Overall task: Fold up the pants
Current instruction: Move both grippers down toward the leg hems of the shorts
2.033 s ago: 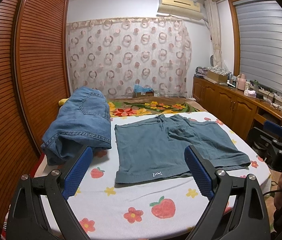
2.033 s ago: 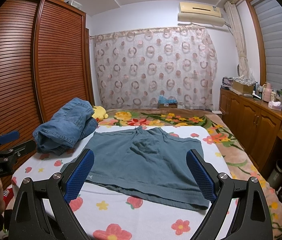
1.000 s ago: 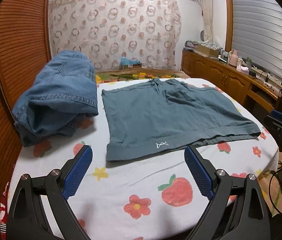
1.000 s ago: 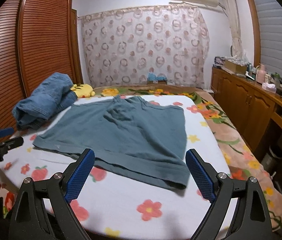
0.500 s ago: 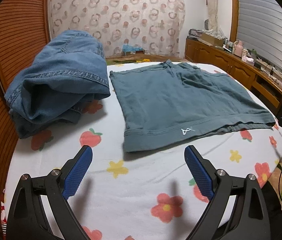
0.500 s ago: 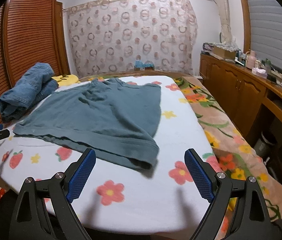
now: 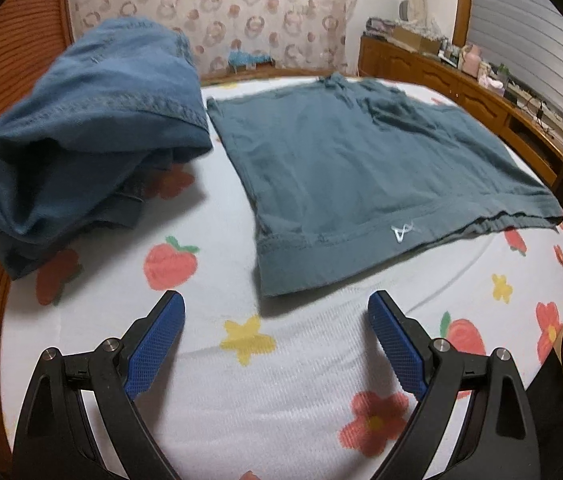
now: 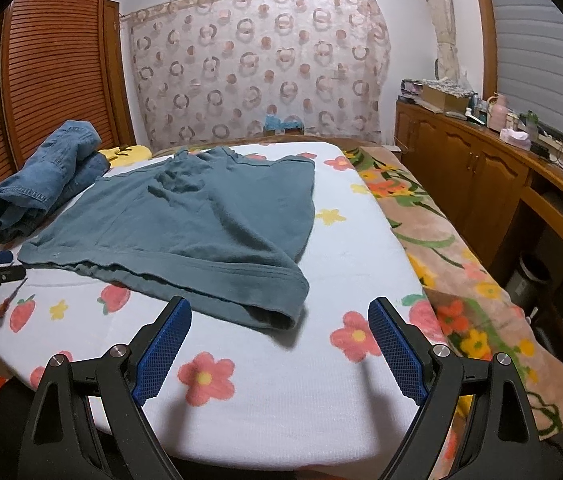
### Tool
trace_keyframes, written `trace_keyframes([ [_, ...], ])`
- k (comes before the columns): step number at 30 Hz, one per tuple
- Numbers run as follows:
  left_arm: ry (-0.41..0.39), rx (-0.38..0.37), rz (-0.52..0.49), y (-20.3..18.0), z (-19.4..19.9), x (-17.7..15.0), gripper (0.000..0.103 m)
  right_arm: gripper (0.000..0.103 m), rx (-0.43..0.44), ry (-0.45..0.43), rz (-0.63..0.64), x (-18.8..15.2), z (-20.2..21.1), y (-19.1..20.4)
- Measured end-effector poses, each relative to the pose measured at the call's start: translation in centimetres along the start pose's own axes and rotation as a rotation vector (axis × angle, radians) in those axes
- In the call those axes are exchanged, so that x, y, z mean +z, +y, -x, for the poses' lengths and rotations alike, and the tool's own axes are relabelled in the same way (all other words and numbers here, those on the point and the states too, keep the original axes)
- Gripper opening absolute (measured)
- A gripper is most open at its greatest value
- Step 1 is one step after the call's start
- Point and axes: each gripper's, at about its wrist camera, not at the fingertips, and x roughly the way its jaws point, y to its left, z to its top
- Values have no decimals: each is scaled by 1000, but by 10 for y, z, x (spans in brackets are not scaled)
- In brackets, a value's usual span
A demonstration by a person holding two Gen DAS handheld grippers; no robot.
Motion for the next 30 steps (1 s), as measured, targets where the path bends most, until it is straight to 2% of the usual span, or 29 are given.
trace_keyframes([
  [3, 4, 7, 1, 0, -2, 1, 102, 91, 4, -9, 5, 1, -2, -7],
  [7, 27, 5, -3, 1, -4, 4, 103, 91, 4, -10, 5, 0, -3, -9],
  [14, 18, 9, -10, 2, -4, 6, 101, 91, -4, 8, 4, 3, -12, -17],
  [17, -2, -5, -7, 4, -1, 6, 92, 86, -1, 23, 7, 3, -14, -18],
  [20, -17, -33, -4, 7, 3, 8, 77, 81, 9, 39, 10, 4, -14, -18],
  [22, -22, -38, -7, 6, 3, 9, 61, 74, 16, 45, 14, 5, -15, -18],
  [25, -26, -42, -14, 6, 5, 10, 46, 65, 26, 56, 20, 7, -15, -17],
  [28, -31, -52, -10, 5, 5, 11, 36, 55, 29, 65, 29, 8, -16, -16],
  [30, -30, -52, -13, 4, 4, 11, 36, 48, 27, 75, 29, 8, -17, -17],
])
